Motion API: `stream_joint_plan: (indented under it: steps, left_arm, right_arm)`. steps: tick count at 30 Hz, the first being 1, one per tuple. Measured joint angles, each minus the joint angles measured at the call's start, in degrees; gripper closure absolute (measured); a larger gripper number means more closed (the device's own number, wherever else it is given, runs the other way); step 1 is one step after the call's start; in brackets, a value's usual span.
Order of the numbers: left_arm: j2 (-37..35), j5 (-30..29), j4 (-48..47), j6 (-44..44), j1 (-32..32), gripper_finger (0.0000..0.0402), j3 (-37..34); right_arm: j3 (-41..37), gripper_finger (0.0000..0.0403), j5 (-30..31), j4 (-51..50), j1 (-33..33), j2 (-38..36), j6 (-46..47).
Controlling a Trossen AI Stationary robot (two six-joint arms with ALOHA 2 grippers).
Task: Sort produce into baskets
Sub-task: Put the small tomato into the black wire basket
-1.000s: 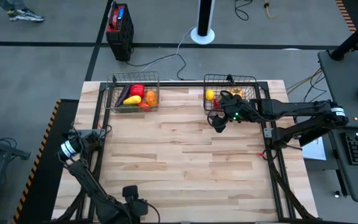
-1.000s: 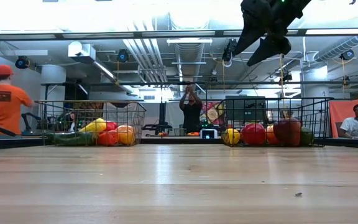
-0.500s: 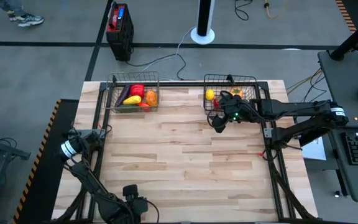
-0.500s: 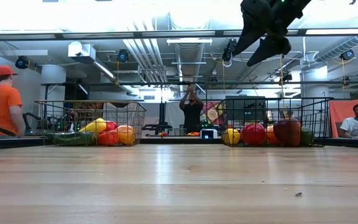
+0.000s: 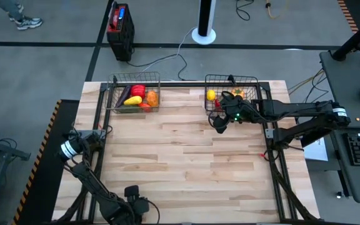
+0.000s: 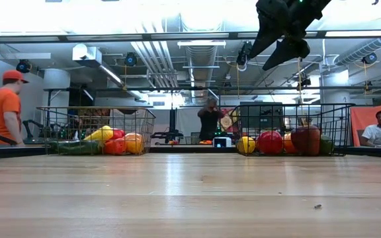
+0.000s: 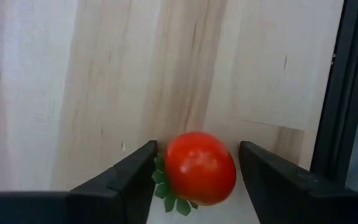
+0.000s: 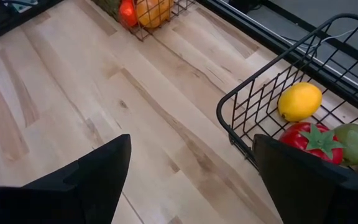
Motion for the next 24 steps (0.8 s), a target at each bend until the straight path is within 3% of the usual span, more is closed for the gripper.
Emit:
stream_joint_plan:
  steps: [11, 17, 24]
  left_arm:
    - [-0.5, 0.1, -2.0, 0.4, 0.0, 0.0296, 0.3]
    - [-1.3, -0.1, -2.6, 2.2, 0.0, 0.0288, 0.6]
    - [-2.6, -9.4, -10.4, 9.6, 1.1, 0.0287, 6.7]
  right_arm:
    - [0.0, 0.0071, 0.1, 0.0, 0.0, 0.0, 0.0]
    - [0.0, 0.0078, 0.1, 0.0, 1.2, 0.0, -2.1]
    - [0.0, 0.0078, 0.2, 0.1, 3.7, 0.0, -4.1]
